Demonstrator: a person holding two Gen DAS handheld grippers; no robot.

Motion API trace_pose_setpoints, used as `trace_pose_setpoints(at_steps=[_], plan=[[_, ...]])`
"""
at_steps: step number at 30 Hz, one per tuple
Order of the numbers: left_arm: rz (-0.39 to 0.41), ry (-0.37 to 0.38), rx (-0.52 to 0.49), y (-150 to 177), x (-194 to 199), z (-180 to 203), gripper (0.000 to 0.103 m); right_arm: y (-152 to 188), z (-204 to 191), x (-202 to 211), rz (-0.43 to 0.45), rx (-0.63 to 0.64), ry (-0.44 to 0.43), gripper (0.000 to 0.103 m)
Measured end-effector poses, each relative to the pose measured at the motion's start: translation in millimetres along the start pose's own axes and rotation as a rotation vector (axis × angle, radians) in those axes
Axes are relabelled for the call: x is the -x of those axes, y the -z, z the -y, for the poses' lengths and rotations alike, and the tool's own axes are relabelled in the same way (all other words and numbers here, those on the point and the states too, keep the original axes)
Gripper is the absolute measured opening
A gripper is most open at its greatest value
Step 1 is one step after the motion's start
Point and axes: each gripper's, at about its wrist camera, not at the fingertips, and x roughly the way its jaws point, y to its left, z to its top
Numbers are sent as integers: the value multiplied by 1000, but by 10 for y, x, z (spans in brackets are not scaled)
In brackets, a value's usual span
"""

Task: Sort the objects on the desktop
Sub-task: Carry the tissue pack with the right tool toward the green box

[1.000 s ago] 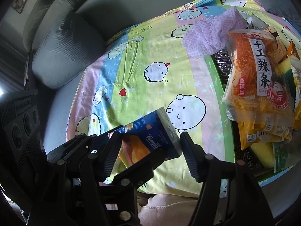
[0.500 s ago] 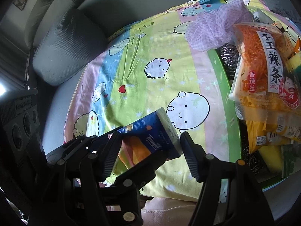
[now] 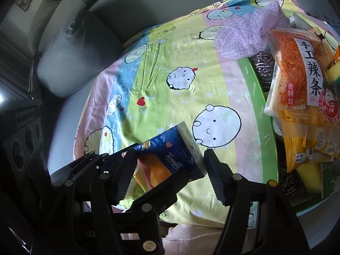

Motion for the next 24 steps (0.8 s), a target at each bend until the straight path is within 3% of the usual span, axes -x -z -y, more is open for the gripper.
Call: trace_pose_setpoints(at_steps=[24], plan=[[42, 36, -94, -74, 195, 405, 69, 51, 90, 472, 89, -13, 36, 66]])
